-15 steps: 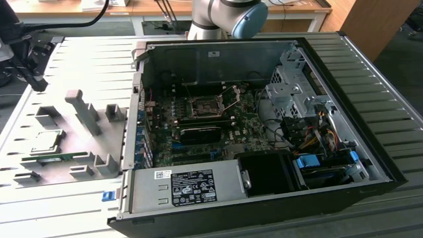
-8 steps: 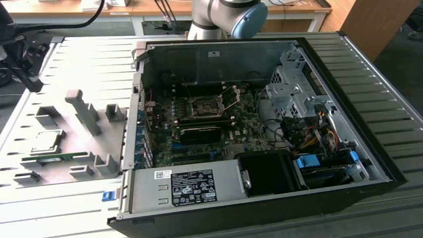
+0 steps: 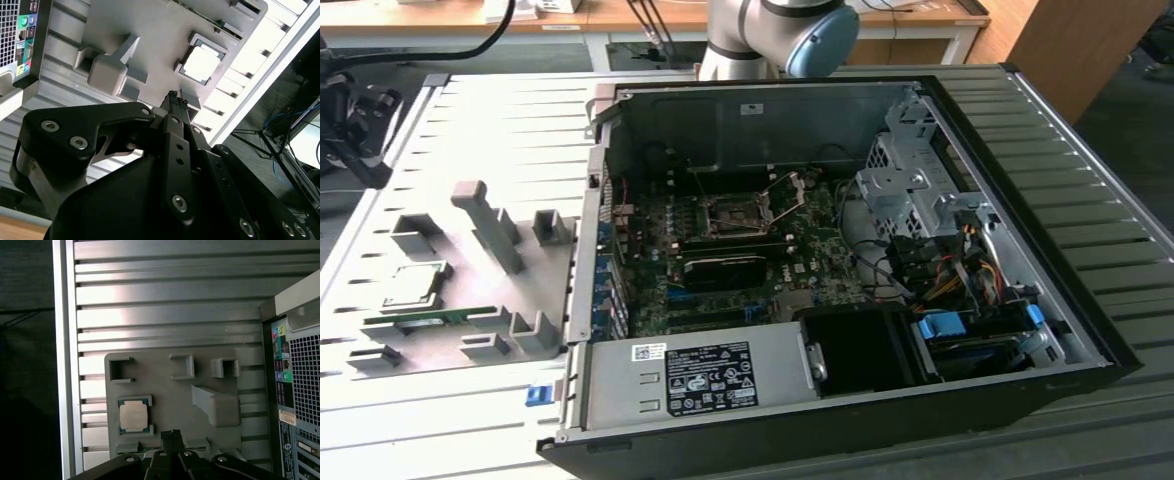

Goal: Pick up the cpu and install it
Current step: 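Reach for the cpu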

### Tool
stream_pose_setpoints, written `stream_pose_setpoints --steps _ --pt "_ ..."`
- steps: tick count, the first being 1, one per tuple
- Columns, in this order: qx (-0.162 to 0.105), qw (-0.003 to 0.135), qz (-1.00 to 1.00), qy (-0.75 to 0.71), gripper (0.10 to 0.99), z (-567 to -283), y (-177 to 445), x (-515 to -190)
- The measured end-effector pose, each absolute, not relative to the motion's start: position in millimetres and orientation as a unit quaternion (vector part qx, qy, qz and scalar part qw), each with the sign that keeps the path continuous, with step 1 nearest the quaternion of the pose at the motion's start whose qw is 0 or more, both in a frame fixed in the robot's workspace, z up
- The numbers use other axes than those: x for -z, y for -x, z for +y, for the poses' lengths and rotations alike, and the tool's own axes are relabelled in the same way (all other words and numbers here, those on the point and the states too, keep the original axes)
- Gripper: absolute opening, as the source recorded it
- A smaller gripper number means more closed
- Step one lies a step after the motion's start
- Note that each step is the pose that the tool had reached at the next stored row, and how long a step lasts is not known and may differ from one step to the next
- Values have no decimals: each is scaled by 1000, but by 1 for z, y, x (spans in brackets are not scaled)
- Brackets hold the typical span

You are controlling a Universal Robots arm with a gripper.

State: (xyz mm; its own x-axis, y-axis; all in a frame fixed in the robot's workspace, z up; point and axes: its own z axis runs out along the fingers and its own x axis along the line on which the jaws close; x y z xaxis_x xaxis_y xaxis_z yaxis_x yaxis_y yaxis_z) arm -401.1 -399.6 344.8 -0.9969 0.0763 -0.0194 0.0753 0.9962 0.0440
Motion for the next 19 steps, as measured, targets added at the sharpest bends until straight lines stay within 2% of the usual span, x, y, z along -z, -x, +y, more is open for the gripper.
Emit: stream_pose_setpoints --steps 19 --pt "-22 11 999 -38 106 -400 435 -342"
